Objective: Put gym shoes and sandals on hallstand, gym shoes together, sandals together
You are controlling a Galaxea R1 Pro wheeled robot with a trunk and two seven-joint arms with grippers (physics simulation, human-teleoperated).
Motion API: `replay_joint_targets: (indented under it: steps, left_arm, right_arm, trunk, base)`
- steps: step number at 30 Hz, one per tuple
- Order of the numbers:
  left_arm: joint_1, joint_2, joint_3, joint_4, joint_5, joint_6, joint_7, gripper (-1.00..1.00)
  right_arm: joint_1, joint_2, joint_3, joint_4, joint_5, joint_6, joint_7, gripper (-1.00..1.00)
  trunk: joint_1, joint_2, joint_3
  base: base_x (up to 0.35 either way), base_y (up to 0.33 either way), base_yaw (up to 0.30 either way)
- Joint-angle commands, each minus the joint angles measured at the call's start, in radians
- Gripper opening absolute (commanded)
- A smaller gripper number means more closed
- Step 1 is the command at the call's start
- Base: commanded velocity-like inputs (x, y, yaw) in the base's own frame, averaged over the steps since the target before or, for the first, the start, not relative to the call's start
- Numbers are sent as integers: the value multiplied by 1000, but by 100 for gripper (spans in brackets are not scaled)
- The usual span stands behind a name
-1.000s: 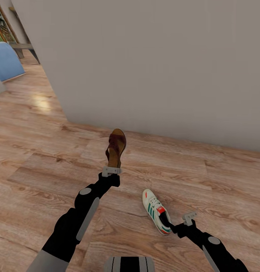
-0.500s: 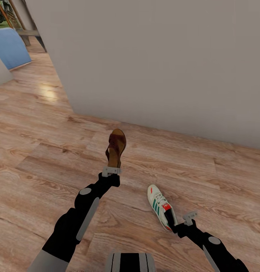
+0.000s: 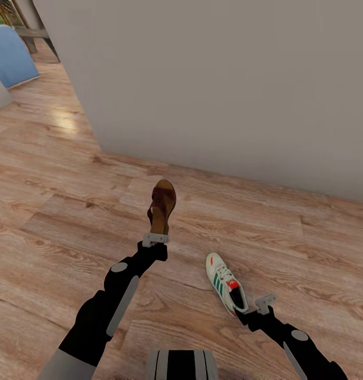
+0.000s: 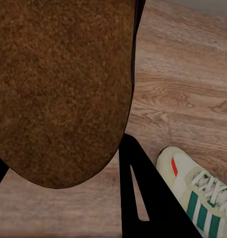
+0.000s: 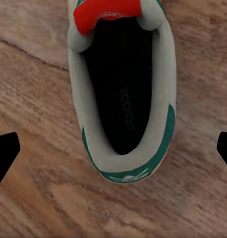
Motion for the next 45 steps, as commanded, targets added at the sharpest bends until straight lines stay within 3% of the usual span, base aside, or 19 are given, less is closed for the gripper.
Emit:
replay_joint_targets:
  steps: [1, 11, 17, 29, 34, 40, 45]
  left_arm:
    - [0, 0, 1, -1, 3, 5, -2, -100]
    - [0, 0, 2, -2, 2, 5, -2, -100]
    - [0, 1, 2, -23, 2, 5, -2, -100]
    - [0, 1, 2, -27, 2, 5, -2, -100]
    - [0, 1, 1, -27, 3, 5, -2, -100]
    - [0, 1, 1, -27, 2, 5, -2, -100]
    - [0, 1, 1, -27, 2, 5, -2, -100]
  right_arm:
    - [0, -1, 1, 0, 2, -4, 2, 100]
    - [-1, -1, 1, 0, 2, -4, 2, 100]
    - [0, -1, 1, -1, 0, -4, 3, 100]
    - [0, -1, 1, -3, -2, -4, 3, 100]
    - [0, -1, 1, -3, -2, -4, 3, 100]
    - [0, -1, 1, -4, -2, -4, 3, 100]
    - [0, -1, 1, -4, -2, -4, 4, 100]
  trunk:
    - [0, 0, -5]
    - [5, -3, -58]
    - [5, -3, -61]
    - [10, -6, -122]
    - [10, -6, -125]
    - [13, -7, -154]
    - [13, -7, -155]
  base:
    - [0, 0, 0]
    - [0, 0, 0]
    - [0, 0, 0]
    - [0, 0, 0]
    - [0, 0, 0]
    - [0, 0, 0]
    - [0, 0, 0]
